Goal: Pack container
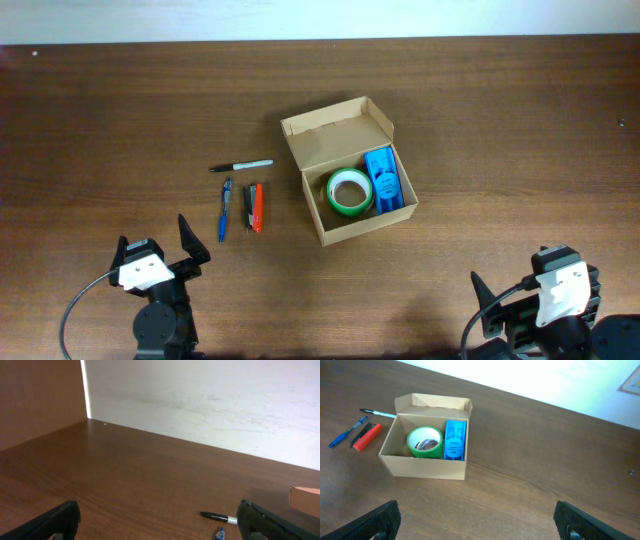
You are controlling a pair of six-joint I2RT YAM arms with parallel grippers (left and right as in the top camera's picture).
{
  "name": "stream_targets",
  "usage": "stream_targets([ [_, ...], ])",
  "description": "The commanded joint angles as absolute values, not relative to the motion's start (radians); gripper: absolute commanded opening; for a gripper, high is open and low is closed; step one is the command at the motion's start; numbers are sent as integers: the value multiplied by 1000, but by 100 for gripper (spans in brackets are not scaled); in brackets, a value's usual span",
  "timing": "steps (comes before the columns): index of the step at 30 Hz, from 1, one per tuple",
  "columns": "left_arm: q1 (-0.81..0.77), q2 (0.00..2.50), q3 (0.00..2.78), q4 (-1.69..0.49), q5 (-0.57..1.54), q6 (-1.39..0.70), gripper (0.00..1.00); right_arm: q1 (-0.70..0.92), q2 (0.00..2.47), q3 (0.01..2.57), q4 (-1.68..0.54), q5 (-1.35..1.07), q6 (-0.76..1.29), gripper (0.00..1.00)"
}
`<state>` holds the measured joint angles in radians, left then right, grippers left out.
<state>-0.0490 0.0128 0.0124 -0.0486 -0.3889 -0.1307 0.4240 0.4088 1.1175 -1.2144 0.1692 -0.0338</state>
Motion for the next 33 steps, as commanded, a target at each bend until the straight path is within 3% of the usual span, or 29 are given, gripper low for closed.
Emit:
stream_targets([
  [1,-44,6,9,-53,-378,-125,100,416,412,1109,-1208,196,-17,99],
  [33,-43,6,9,-53,-393,-125,100,416,412,1109,-1208,196,-17,99],
])
